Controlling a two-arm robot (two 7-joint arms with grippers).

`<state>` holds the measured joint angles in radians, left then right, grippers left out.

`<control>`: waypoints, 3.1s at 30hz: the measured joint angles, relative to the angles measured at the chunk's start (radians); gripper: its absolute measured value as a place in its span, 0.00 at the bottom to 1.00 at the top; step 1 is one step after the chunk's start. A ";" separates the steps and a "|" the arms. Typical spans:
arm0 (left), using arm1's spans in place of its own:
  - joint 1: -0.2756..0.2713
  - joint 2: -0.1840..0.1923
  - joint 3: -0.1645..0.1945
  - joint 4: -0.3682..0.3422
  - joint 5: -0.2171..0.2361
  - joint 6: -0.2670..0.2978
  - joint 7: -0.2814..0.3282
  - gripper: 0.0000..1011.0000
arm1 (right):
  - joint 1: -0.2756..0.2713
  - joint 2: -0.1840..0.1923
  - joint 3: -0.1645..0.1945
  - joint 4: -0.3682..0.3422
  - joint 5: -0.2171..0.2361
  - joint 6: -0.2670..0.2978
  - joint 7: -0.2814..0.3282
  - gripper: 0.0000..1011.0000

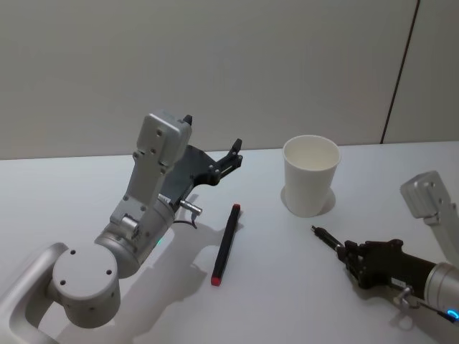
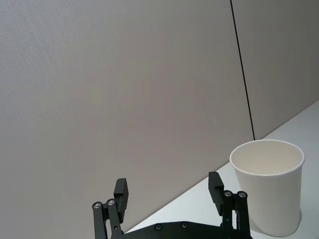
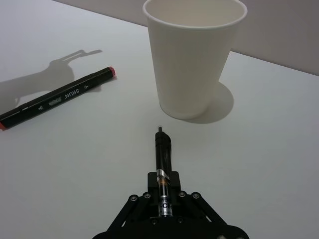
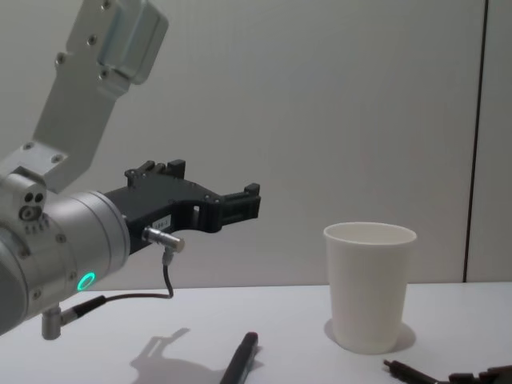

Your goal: Place the pen into the pen holder.

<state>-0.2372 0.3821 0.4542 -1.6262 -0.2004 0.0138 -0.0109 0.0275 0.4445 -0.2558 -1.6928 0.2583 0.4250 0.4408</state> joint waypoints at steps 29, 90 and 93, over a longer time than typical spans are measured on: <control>0.000 0.000 0.000 0.000 0.000 0.000 0.000 0.99 | -0.008 0.012 0.032 -0.002 0.141 -0.206 0.031 0.12; 0.000 0.000 0.000 0.000 0.000 0.000 0.000 0.99 | 0.186 -0.172 -0.018 0.227 0.093 -0.734 -0.002 0.12; 0.000 0.000 0.000 0.000 0.000 0.000 0.000 0.99 | 0.198 -0.185 -0.023 0.245 0.074 -0.750 -0.018 0.12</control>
<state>-0.2372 0.3821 0.4542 -1.6262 -0.2004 0.0138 -0.0109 0.2258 0.2598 -0.2784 -1.4479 0.3327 -0.3251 0.4225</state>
